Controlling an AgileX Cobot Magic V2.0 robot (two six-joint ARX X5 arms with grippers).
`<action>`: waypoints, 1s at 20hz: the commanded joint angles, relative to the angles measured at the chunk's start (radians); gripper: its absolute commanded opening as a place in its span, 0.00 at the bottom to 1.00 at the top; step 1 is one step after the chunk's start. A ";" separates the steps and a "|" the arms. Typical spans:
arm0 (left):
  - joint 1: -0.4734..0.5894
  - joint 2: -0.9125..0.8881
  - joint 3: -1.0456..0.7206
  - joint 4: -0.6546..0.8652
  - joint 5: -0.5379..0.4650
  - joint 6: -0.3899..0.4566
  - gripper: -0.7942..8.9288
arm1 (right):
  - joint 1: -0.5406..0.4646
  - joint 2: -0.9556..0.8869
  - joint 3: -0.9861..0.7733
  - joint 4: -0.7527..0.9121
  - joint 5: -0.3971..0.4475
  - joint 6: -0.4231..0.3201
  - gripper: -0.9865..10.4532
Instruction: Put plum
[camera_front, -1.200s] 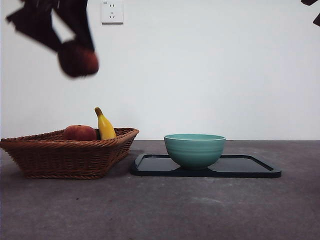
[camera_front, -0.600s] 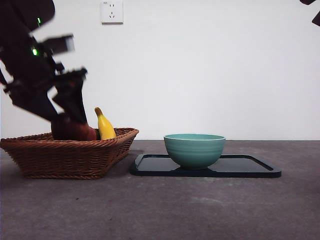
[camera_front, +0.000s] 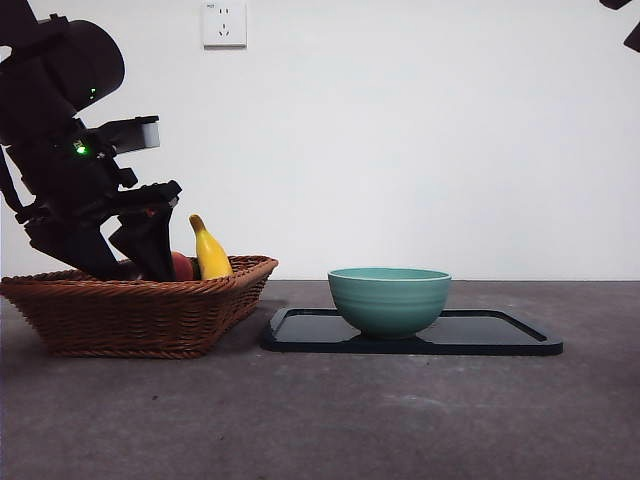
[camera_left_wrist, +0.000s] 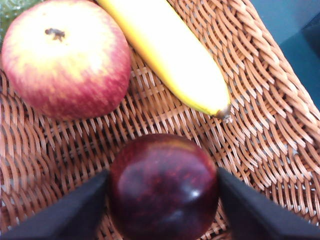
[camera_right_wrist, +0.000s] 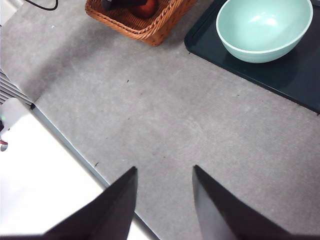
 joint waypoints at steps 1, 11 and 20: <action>-0.003 0.021 0.011 0.005 0.000 0.007 0.54 | 0.006 0.006 0.009 0.010 -0.002 -0.004 0.24; -0.003 -0.090 0.040 -0.001 0.001 -0.036 0.54 | 0.006 0.006 0.009 0.010 -0.002 -0.005 0.24; -0.005 -0.348 0.040 -0.184 0.238 -0.072 0.53 | 0.006 0.006 0.009 0.022 -0.002 -0.005 0.24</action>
